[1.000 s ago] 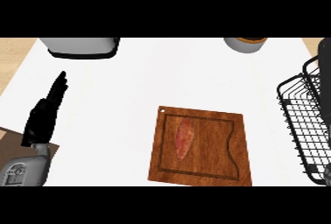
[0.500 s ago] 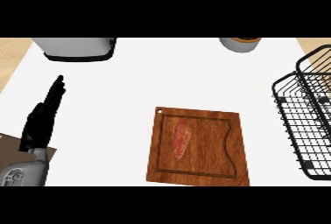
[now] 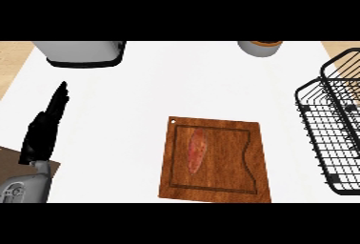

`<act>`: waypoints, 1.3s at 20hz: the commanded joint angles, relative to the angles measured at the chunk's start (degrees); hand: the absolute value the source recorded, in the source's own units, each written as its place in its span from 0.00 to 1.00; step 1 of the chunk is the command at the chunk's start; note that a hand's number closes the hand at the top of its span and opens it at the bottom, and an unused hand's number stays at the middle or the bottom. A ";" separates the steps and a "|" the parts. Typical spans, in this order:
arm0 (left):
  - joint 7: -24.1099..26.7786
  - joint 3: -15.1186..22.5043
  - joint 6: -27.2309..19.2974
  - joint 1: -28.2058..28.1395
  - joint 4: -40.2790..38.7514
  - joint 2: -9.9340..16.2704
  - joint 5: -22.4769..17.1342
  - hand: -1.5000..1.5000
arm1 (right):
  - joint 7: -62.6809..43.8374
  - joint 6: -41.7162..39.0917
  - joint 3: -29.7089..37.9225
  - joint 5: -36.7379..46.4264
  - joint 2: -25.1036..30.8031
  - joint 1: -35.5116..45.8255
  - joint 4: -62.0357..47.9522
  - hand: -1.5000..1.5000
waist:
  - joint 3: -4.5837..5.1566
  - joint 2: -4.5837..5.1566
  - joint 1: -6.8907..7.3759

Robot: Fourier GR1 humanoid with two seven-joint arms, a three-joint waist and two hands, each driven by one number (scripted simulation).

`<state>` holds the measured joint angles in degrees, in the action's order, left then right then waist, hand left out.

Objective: Pick the lemon from the cutting board and place it in the tiered basket

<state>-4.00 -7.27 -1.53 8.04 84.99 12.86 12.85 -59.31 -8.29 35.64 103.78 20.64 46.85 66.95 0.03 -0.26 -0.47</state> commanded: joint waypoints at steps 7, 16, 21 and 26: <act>1.58 0.38 -0.44 -1.38 0.38 -0.82 0.54 0.50 | -6.09 4.38 10.30 -11.52 -6.83 -4.99 9.42 0.00 | -0.05 0.15 0.50; 0.88 0.82 -0.12 -0.33 0.36 -1.22 0.88 0.50 | -3.19 16.58 7.24 -10.87 -9.00 -11.19 18.52 0.00 | -0.04 0.31 0.57; -0.92 -0.88 1.80 -1.21 2.90 0.80 -0.77 0.50 | -4.54 16.41 4.74 -5.86 -10.29 -12.52 28.19 0.00 | -0.01 0.08 0.61; 1.50 -0.82 1.14 -0.54 -1.29 -0.45 -0.65 0.50 | -10.71 7.55 3.60 -0.71 -13.92 -9.77 40.87 0.00 | 0.06 0.01 0.37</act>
<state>-2.77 -8.03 -0.90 8.09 83.87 12.63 12.72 -61.11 3.74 41.06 99.19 9.02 34.91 100.54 0.07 -0.16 -0.25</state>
